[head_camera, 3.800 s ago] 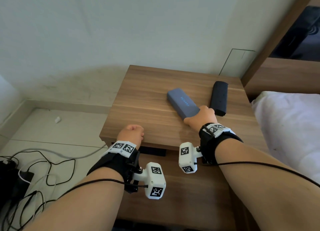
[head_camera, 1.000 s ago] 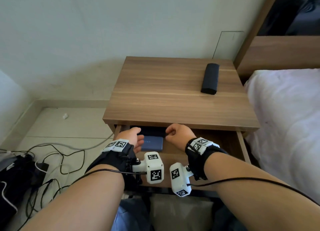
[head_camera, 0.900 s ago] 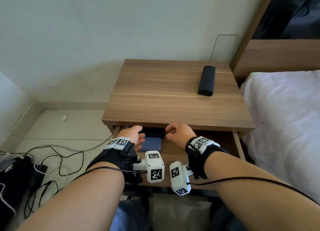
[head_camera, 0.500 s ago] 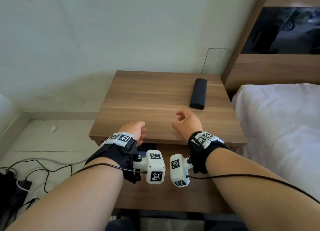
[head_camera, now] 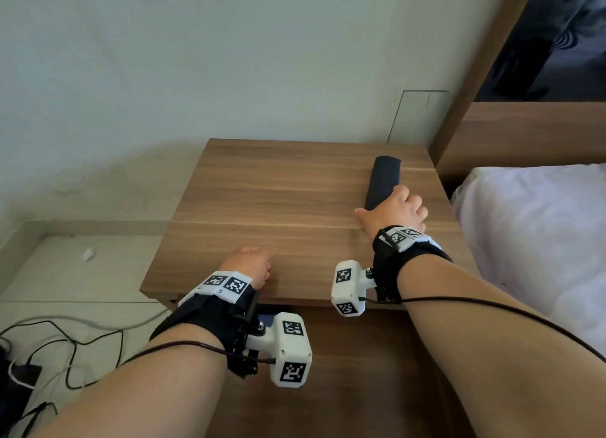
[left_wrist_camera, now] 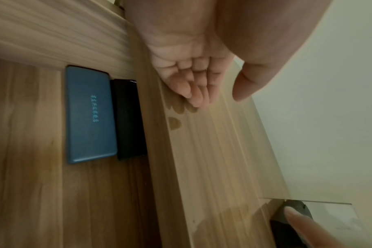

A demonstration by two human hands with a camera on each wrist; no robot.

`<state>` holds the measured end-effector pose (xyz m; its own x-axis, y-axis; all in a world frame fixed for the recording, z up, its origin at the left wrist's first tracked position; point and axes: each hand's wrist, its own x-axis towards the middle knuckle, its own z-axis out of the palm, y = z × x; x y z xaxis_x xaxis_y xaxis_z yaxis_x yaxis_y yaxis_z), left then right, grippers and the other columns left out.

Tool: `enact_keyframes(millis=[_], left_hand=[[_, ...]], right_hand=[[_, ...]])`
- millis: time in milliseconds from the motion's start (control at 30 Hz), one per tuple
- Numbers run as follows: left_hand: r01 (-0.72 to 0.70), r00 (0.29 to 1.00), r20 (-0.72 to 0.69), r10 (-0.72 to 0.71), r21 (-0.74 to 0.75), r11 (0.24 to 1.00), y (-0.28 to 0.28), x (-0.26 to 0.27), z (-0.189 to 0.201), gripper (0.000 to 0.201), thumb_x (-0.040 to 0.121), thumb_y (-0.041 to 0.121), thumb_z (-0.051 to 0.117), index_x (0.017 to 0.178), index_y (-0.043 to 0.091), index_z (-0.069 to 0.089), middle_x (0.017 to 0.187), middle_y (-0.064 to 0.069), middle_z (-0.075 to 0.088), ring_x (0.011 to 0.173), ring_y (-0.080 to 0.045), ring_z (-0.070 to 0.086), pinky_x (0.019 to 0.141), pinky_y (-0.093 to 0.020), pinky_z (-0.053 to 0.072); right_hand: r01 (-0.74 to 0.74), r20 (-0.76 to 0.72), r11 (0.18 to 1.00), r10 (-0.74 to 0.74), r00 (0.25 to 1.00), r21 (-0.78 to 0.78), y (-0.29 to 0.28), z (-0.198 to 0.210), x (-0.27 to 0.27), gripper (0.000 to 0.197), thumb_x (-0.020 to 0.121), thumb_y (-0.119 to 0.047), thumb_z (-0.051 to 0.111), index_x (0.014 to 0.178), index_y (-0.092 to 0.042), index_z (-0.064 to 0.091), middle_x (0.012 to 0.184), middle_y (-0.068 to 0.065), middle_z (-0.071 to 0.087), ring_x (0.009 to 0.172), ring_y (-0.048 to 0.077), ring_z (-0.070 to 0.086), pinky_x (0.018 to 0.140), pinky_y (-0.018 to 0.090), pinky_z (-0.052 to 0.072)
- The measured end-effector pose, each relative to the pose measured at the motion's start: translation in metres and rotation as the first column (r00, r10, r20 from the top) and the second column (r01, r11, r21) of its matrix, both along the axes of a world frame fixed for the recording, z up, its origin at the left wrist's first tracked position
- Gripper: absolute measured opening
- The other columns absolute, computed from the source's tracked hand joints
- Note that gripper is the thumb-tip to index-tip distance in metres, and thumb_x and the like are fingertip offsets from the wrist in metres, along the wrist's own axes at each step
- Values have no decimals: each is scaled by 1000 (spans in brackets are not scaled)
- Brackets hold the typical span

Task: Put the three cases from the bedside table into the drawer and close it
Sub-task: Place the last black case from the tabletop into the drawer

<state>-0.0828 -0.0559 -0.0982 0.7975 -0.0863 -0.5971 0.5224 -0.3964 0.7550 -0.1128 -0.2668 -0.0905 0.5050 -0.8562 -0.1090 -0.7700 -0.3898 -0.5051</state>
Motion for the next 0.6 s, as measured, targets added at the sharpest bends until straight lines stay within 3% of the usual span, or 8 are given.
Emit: enact_keyframes(millis=[67,167,333,467,600], left_hand=[[5,1000,-11,-4,33,999,0,4,-3,15,90,19,52,77,12,53,60,-2,48,35,-9,50,42,-14,40],[25,1000,6,-26,101,995,-1,7,-14,17,84,29,53,74,16,55,61,-1,53,52,-18,49,67,-28,41],[30,999,6,-31,118,993,-1,8,-17,17,79,31,54,70,16,57,59,-1,54,53,-22,49,71,-31,39],[16,1000,-1,-16,70,997,2,0,-10,17,71,34,57,63,19,55,64,-1,55,73,-25,52,75,-32,41],[-71,996,46,71,5,997,13,-8,-10,21,79,31,57,89,13,60,62,1,60,69,-21,56,78,-32,45]], right_hand=[[18,-37,999,-16,999,30,-3,-5,5,85,70,-41,71,138,-15,29,137,12,40,128,32,37,104,45,35],[30,-67,999,-28,997,33,-4,-11,9,82,71,-40,70,137,-13,29,136,13,42,127,32,39,103,45,35],[67,-36,997,-66,997,45,2,-11,5,70,73,-31,67,132,-9,36,134,14,45,124,32,41,100,44,38],[41,20,995,-43,999,91,16,-4,-8,72,73,-27,64,135,-9,33,136,13,42,126,32,38,100,45,38],[-54,60,985,44,997,165,36,5,-25,72,74,-28,62,137,-9,33,136,12,41,126,31,35,97,42,39]])
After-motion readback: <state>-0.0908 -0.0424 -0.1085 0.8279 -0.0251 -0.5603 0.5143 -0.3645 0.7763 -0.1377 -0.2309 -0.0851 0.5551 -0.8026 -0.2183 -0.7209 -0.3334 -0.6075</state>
